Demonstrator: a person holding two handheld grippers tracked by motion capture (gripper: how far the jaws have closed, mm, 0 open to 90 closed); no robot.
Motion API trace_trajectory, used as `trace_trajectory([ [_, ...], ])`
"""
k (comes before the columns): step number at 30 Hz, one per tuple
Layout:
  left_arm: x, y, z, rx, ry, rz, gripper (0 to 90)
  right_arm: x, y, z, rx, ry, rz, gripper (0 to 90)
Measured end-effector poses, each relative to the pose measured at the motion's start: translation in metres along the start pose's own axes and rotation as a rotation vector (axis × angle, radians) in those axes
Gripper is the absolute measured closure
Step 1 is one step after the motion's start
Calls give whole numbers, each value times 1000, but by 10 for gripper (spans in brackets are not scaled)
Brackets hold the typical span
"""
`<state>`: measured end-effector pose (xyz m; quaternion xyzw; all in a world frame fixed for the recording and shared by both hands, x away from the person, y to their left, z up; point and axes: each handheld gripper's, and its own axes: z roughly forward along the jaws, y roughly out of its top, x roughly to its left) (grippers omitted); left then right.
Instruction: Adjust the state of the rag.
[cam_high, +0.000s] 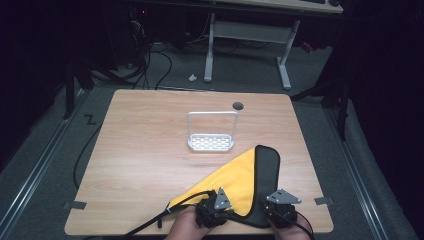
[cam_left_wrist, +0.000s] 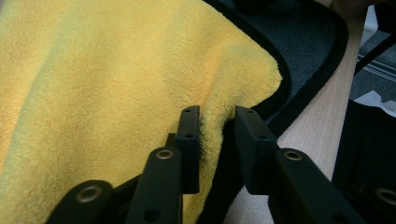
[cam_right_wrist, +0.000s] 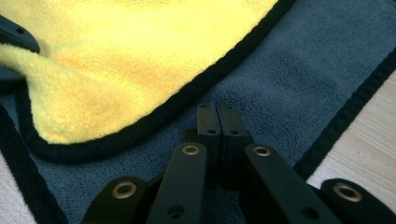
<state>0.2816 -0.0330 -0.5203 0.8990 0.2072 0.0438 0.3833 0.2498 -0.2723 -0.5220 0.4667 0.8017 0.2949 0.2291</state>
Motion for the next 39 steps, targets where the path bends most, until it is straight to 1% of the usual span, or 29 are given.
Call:
trace_trajectory([
  [1, 2, -1, -1, -5, -3, -18, 790, 0, 0, 0, 1, -1, 0, 900],
  [3, 8, -2, -5, -22, -28, -62, 816, 0, 0, 0, 1, -2, -1, 900],
  [5, 11, -3, -9, -40, -40, -83, 818, 0, 0, 0, -1, 1, 0, 900],
  [8, 16, -3, -22, -89, -60, -123, 822, 0, 0, 0, 0, 2, 0, 900],
  [9, 18, -2, -28, -106, -57, -130, 822, 0, 0, 0, -1, 2, 1, 900],
  [11, 24, -3, -40, -135, -29, -142, 825, 0, 0, 0, -1, 2, 0, 900],
  [12, 29, -5, -48, -152, -9, -152, 829, 0, 0, 0, -1, 2, 0, 900],
  [14, 46, -10, -63, -190, 30, -201, 834, -1, 0, 0, 0, 3, -1, 900],
  [17, 80, -24, -87, -233, 100, -298, 838, -1, -1, -1, 1, 4, 4, 900],
  [19, 103, -35, -99, -248, 143, -359, 838, -2, -1, -2, 2, 5, 4, 900],
  [20, 113, -41, -104, -247, 165, -384, 838, -2, -1, -2, 5, 5, 2, 900],
  [22, 132, -50, -114, -248, 212, -422, 839, -2, -3, -4, 9, 1, -4, 900],
  [24, 150, -58, -119, -239, 243, -461, 838, -3, -4, -5, 14, -2, -3, 900],
  [26, 165, -66, -120, -211, 256, -497, 836, -4, -4, -6, 16, 2, 7, 900],
  [27, 170, -70, -117, -186, 259, -508, 831, -4, -4, -6, 16, 4, 9, 900],
  [29, 177, -77, -110, -143, 268, -517, 813, -3, -4, -6, 15, 5, 6, 900],
  [30, 178, -79, -107, -126, 277, -523, 786, -3, -4, -6, 13, 7, 6, 900],
  [31, 179, -82, -106, -128, 279, -537, 738, -2, -4, -5, 14, 4, 4, 900],
  [32, 180, -84, -107, -148, 278, -555, 682, -2, -4, -6, 16, 3, -1, 900],
  [33, 181, -87, -111, -176, 279, -573, 647, -2, -4, -6, 14, 4, 1, 900],
  [35, 179, -90, -123, -227, 298, -595, 607, -3, -4, -6, 14, 12, 7, 900],
  [36, 176, -91, -130, -247, 306, -598, 606, -3, -4, -6, 15, 15, 10, 900],
  [37, 168, -92, -137, -270, 301, -584, 610, -3, -4, -6, 17, 17, 11, 900],
  [38, 162, -91, -140, -272, 294, -565, 621, -3, -3, -7, 17, 22, 7, 900],
  [39, 152, -90, -141, -260, 284, -534, 634, -2, -3, -8, 7, 21, 7, 900],
])
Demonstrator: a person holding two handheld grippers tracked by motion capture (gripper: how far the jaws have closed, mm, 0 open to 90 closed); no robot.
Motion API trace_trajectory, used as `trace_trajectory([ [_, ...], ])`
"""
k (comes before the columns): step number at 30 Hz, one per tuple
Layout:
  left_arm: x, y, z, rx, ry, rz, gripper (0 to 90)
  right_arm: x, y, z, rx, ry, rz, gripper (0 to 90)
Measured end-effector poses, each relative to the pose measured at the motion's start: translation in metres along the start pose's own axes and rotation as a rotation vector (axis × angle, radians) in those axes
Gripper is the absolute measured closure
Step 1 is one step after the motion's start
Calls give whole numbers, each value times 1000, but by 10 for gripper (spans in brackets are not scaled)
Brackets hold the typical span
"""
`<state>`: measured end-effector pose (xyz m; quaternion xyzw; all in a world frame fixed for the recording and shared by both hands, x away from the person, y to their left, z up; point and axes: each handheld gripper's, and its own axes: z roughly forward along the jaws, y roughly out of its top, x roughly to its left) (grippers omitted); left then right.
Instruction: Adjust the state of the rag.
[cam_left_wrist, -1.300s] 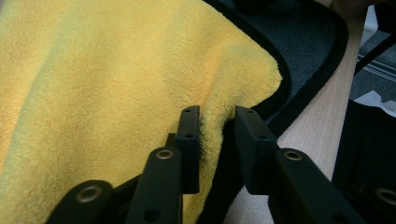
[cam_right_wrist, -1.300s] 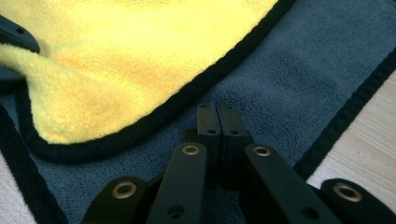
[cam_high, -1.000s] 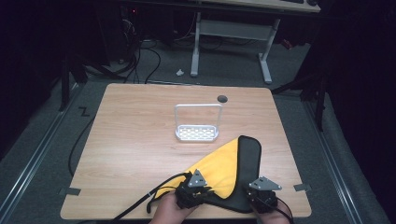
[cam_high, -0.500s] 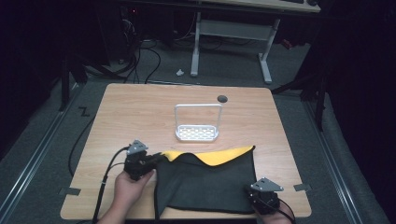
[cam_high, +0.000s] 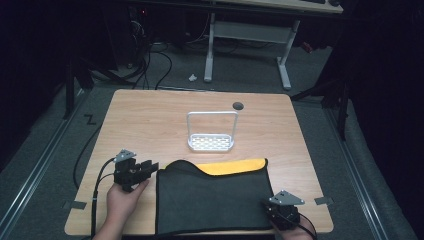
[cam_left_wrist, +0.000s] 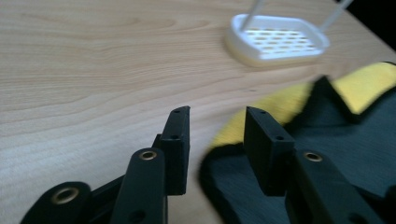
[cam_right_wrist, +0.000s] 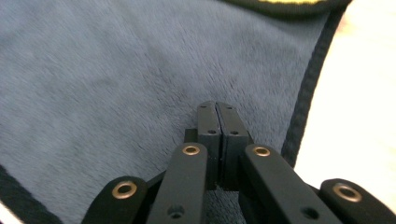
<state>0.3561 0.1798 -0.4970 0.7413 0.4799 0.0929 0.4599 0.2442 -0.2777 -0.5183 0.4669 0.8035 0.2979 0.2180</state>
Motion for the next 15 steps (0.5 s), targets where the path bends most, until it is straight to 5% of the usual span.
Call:
trace_trajectory([
  [3, -29, -13, -8, 29, -71, 70, 691, 0, 7, -3, -49, 1, 12, 900],
  [6, -51, -16, 8, 108, -97, 131, 710, -7, 22, 7, -55, -20, 12, 900],
  [12, -43, 4, 54, 180, -52, 119, 725, -38, 62, 51, 17, -137, 31, 900],
  [15, -33, 17, 63, 146, -67, 81, 726, -49, 71, 70, 47, -149, 38, 900],
])
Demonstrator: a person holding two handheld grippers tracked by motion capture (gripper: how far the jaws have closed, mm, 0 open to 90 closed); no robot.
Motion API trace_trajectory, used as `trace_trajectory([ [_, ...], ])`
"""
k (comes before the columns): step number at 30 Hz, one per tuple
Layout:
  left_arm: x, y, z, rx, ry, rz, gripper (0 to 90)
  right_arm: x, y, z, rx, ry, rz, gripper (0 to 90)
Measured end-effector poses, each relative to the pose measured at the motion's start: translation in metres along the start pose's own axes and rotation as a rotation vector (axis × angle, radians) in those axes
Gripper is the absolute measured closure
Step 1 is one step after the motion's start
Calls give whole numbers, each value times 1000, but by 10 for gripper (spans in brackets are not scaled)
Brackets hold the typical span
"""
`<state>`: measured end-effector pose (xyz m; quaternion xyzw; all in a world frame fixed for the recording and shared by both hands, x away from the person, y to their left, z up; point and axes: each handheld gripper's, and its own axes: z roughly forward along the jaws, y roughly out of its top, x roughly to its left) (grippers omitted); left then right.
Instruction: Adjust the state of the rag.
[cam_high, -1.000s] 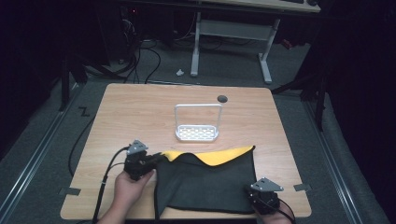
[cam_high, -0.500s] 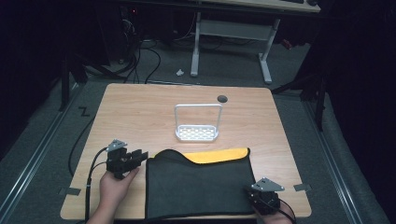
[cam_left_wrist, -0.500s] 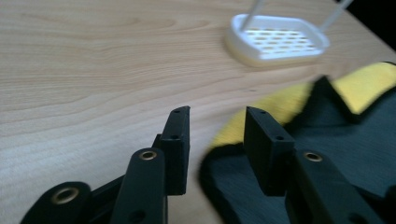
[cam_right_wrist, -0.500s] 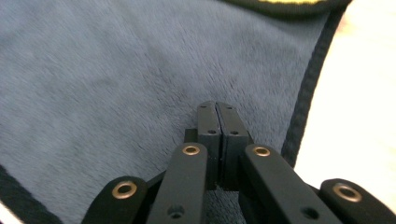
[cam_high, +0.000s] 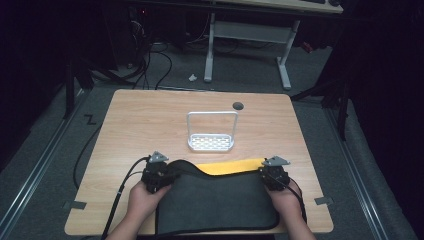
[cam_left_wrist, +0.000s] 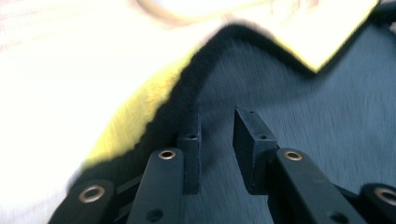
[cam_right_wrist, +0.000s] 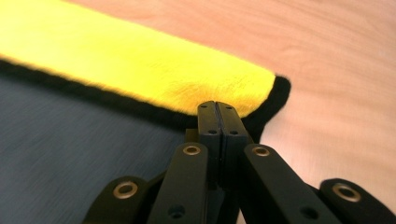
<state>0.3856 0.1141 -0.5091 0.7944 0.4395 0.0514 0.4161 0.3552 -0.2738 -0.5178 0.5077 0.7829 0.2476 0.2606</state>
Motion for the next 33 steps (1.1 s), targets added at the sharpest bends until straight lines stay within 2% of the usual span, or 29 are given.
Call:
trace_trajectory([
  [3, 11, 12, 3, -40, 23, -34, 742, -7, 16, 13, -31, -13, 16, 900],
  [5, 20, 19, 3, -63, 63, -52, 758, -12, 26, 19, -48, -23, 25, 900],
  [7, 29, 21, 3, -80, 89, -78, 784, -18, 34, 19, -67, -20, 52, 900],
  [8, 32, 21, 2, -77, 108, -77, 795, -21, 36, 16, -73, -20, 63, 900],
  [10, 32, 15, -2, -68, 127, -33, 837, -27, 34, 7, -86, -11, 77, 900],
  [12, 24, 5, -9, -72, 92, -5, 870, -29, 23, -3, -78, 2, 62, 900],
  [14, 9, -6, -11, -47, 70, 59, 898, -24, 6, -8, -61, 44, 37, 900],
  [16, -1, -16, -8, -1, 75, 106, 899, -15, -9, -11, -47, 64, -6, 900],
  [18, -5, -23, -5, 41, 82, 126, 900, -8, -22, -13, -33, 82, -16, 900],
  [19, -6, -27, -3, 56, 82, 132, 900, -4, -27, -17, -49, 78, -18, 900],
  [22, -9, -36, -9, 61, 46, 137, 900, 4, -43, -34, -41, 95, -44, 900],
  [24, -12, -38, -14, 75, 31, 155, 899, 8, -53, -47, -25, 113, -64, 900],
  [26, -10, -30, -14, 56, 33, 145, 900, 10, -55, -52, -21, 93, -78, 900],
  [28, -4, -15, -8, 39, 40, 121, 899, 0, -48, -48, -28, 40, -57, 900],
  [30, 0, -1, 4, 61, 46, 109, 899, -10, -38, -35, -8, -9, -45, 900],
  [33, 10, 14, 16, 50, 43, 59, 899, -21, -23, -15, 5, -13, -10, 900],
])
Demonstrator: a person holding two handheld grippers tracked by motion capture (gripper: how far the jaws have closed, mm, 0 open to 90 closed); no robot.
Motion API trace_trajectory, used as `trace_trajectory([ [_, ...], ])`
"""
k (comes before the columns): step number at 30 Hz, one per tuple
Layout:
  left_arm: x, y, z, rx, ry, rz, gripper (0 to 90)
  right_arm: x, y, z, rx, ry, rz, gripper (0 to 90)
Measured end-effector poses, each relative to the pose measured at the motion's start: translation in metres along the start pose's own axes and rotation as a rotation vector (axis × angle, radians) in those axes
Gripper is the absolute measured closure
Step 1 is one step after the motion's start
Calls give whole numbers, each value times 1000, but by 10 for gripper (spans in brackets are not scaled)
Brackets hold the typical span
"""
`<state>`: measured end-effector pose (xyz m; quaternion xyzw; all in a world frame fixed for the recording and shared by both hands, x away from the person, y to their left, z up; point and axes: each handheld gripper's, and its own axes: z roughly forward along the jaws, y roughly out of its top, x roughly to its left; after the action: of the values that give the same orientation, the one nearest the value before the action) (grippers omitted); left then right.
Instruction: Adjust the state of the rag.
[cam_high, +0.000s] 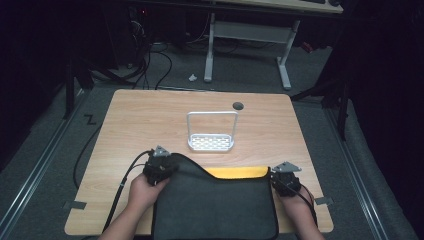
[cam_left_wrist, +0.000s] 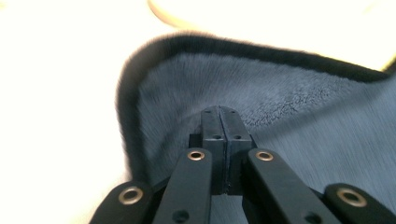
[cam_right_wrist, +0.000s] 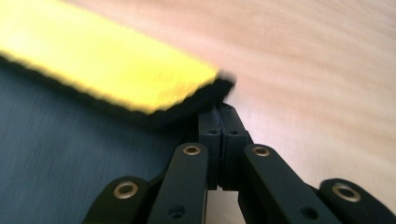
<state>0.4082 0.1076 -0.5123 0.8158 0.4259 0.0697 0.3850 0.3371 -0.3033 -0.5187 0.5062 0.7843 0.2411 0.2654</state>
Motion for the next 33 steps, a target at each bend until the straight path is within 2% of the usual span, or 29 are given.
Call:
trace_trajectory([
  [4, 15, 13, 10, -10, 39, -29, 899, -3, 24, 13, -40, 31, 26, 900],
  [9, 33, 13, 14, -23, 104, -90, 898, -4, 42, 31, -35, 12, 27, 900],
  [11, 36, 9, 8, -53, 100, -109, 861, -5, 43, 38, -18, 7, 39, 900],
  [13, 35, 4, -2, -86, 81, -96, 829, -3, 41, 31, -50, 24, 42, 898],
  [15, 31, -2, -11, -109, 78, -54, 763, 8, 38, 19, -81, 51, 25, 865],
  [16, 30, -5, -15, -109, 90, -27, 722, 16, 35, 13, -91, 65, 12, 838],
  [18, 33, -9, -17, -112, 91, -11, 632, 33, 30, 4, -94, 109, -18, 760],
  [20, 42, -12, -15, -84, 86, -49, 560, 53, 27, -3, -102, 159, -45, 697],
  [22, 48, -15, -12, -81, 88, -89, 518, 73, 25, -9, -102, 195, -76, 669],
  [23, 50, -16, -11, -77, 90, -98, 509, 81, 24, -10, -96, 203, -91, 669],
  [25, 51, -16, -7, -81, 84, -104, 487, 93, 20, -10, -69, 189, -141, 666],
  [27, 51, -15, -3, -93, 88, -104, 497, 97, 16, -8, -55, 165, -166, 665],
  [28, 51, -13, -1, -93, 74, -106, 516, 95, 15, -7, -62, 174, -151, 662],
  [29, 49, -11, 2, -94, 65, -99, 550, 93, 15, -7, -58, 176, -139, 663],
  [31, 42, -9, 7, -91, 56, -75, 621, 89, 14, -6, -59, 148, -150, 665],
  [33, 36, -7, 12, -90, 55, -69, 711, 82, 14, -4, -55, 129, -128, 671],
])
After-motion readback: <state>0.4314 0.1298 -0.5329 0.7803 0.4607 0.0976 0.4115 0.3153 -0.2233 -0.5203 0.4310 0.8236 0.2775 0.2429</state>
